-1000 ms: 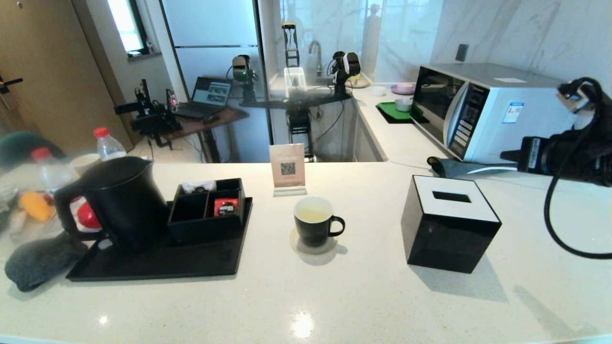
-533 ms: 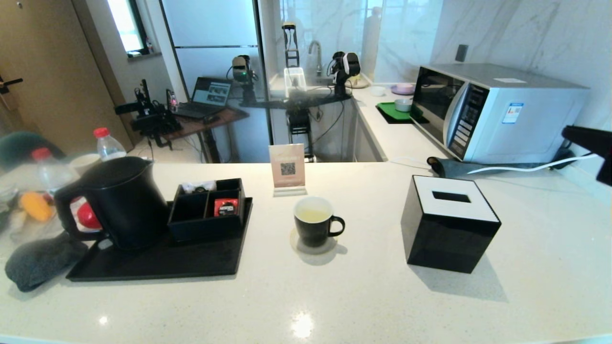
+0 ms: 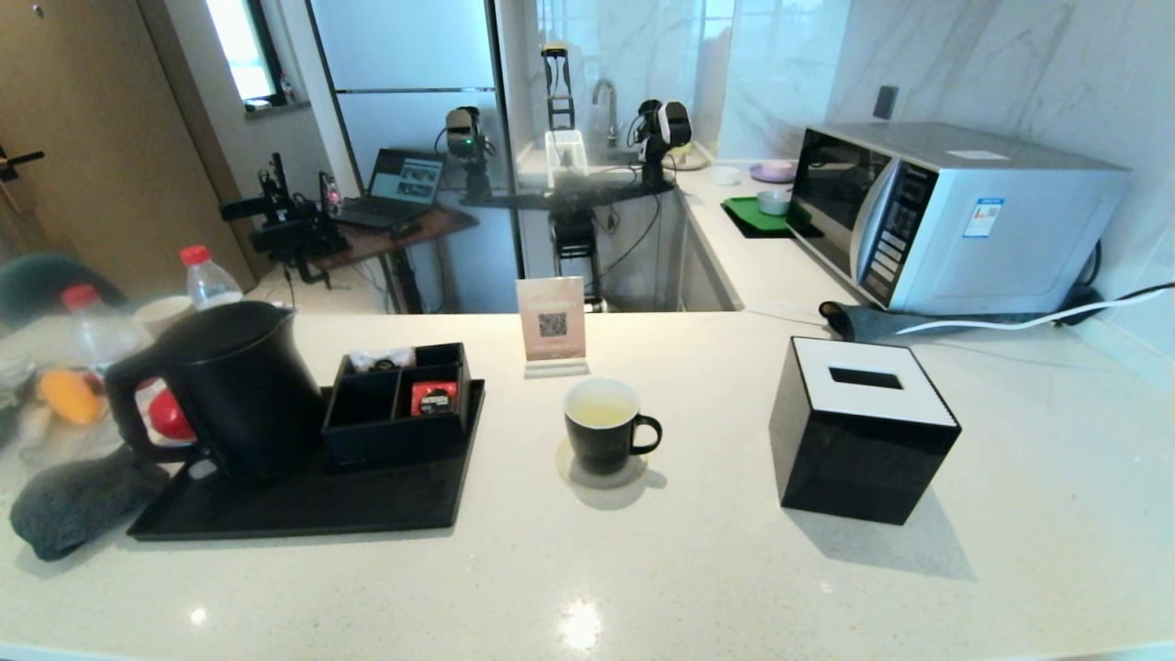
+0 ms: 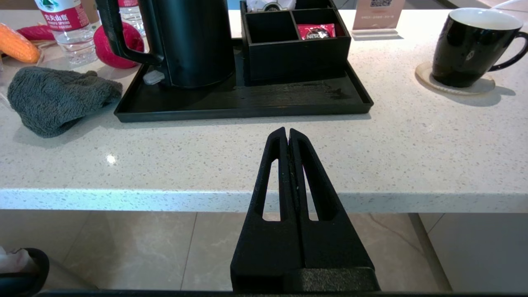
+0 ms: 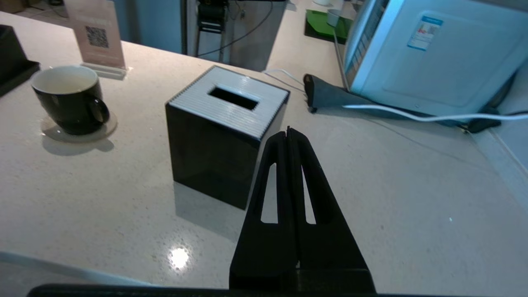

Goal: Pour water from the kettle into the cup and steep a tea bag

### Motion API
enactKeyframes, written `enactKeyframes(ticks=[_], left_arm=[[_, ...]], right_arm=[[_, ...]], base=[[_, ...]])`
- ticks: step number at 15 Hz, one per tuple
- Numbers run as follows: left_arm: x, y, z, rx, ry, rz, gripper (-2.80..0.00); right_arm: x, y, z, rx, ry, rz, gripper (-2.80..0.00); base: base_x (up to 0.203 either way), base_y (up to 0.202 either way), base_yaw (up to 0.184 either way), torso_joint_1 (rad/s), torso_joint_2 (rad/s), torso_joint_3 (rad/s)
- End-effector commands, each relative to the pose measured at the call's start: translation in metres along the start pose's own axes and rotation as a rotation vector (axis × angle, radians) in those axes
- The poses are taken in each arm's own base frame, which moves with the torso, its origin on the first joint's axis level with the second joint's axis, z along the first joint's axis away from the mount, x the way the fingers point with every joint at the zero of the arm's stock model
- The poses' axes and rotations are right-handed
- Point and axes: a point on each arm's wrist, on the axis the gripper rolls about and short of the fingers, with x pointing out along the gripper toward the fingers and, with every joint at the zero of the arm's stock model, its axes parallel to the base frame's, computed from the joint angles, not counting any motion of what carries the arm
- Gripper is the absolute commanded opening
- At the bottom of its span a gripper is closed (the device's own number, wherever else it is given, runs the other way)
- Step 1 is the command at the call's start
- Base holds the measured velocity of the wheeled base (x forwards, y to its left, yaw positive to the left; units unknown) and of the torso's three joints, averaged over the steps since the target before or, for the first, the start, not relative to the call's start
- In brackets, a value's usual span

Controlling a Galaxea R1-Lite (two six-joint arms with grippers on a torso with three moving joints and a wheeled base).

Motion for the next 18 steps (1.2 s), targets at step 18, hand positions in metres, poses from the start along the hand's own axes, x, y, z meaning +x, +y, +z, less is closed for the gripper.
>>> enactKeyframes(ticks=[18], left_arm=[[0.0, 0.0, 0.0, 0.0, 0.0, 0.001, -2.8]], right_arm=[[-0.072, 0.03, -0.133, 0.018, 0.03, -0.081, -2.8]], base=[[0.0, 0.0, 0.0, 0.0, 0.0, 0.0]])
